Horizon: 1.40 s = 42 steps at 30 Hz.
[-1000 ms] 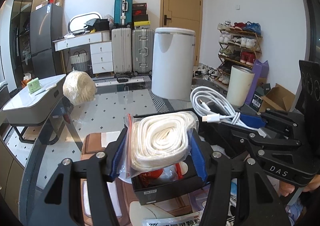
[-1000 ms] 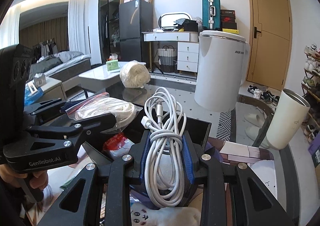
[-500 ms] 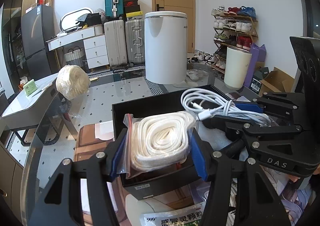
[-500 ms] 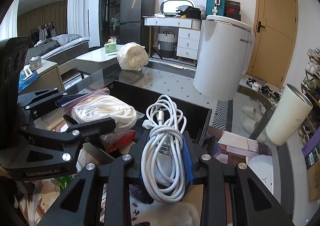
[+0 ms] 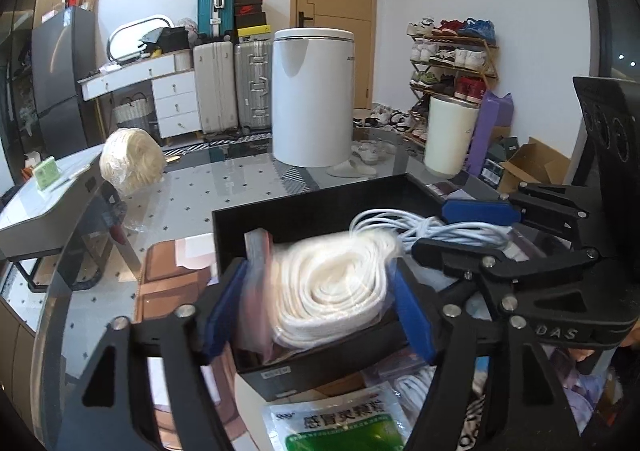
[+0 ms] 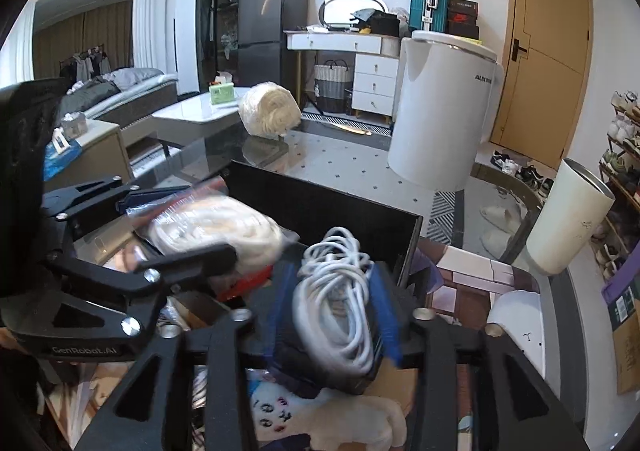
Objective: Organize soft objects
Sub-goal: 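Lower the cable and rope bag into the black box and open both tools, then withdraw both tools from the box toward the remaining items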
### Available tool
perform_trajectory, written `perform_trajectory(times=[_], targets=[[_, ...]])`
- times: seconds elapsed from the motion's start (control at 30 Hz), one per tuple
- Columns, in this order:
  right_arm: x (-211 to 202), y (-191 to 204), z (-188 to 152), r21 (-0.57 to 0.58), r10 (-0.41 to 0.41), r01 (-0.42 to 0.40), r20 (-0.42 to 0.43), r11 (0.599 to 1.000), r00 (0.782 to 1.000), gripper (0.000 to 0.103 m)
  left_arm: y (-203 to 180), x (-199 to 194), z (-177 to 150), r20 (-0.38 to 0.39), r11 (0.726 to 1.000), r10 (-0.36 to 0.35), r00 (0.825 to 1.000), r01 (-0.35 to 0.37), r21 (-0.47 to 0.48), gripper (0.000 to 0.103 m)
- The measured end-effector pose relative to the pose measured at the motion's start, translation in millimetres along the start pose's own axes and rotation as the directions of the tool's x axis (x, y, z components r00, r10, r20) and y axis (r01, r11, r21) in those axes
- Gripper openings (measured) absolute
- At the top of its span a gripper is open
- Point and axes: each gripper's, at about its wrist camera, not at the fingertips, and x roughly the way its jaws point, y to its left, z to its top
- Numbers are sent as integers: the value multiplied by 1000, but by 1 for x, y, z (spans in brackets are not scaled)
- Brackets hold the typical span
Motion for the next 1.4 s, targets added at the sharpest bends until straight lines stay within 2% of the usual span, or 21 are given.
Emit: perform_trajectory(times=[0.03, 0.07, 0.1, 0.17, 0.23, 0.33, 0.5, 0.77, 1.17, 1.4], targets=[[-4, 0, -1, 1, -14, 14, 13, 1000, 1000, 56, 1, -3, 1, 10, 1000, -2, 1000, 2, -14, 80], [-11, -1, -2, 3, -38, 38, 40, 999, 998, 60, 2, -6, 2, 17, 1000, -3, 1000, 3, -25, 85], [-15, -2, -3, 7, -48, 47, 54, 999, 997, 68, 3, -9, 3, 23, 999, -5, 1000, 6, -39, 94], [-25, -6, -6, 23, -65, 63, 76, 998, 995, 82, 6, -17, 4, 41, 998, 2, 999, 0, -68, 103], [-34, -9, -10, 40, -68, 65, 80, 997, 994, 95, 9, -25, 4, 69, 995, 15, 997, -8, -95, 103], [-47, -13, -15, 62, -55, 50, 72, 997, 996, 102, 8, -39, 1, 88, 992, 39, 995, -28, -120, 103], [-83, -16, -28, 90, -76, 67, 101, 994, 992, 102, 1, -63, -9, 131, 992, 55, 990, -39, -121, 103], [-112, -18, -51, 139, -52, 37, 106, 990, 993, 102, -9, -82, -32, 111, 989, 129, 985, -120, -85, 103], [-94, -21, -59, 168, -2, -5, 41, 986, 999, 102, 7, -61, -61, 5, 982, 135, 991, -134, -130, 103], [-81, -22, -64, 201, 42, -40, -7, 979, 999, 102, 16, -55, -68, -34, 979, 99, 995, -103, -177, 103]])
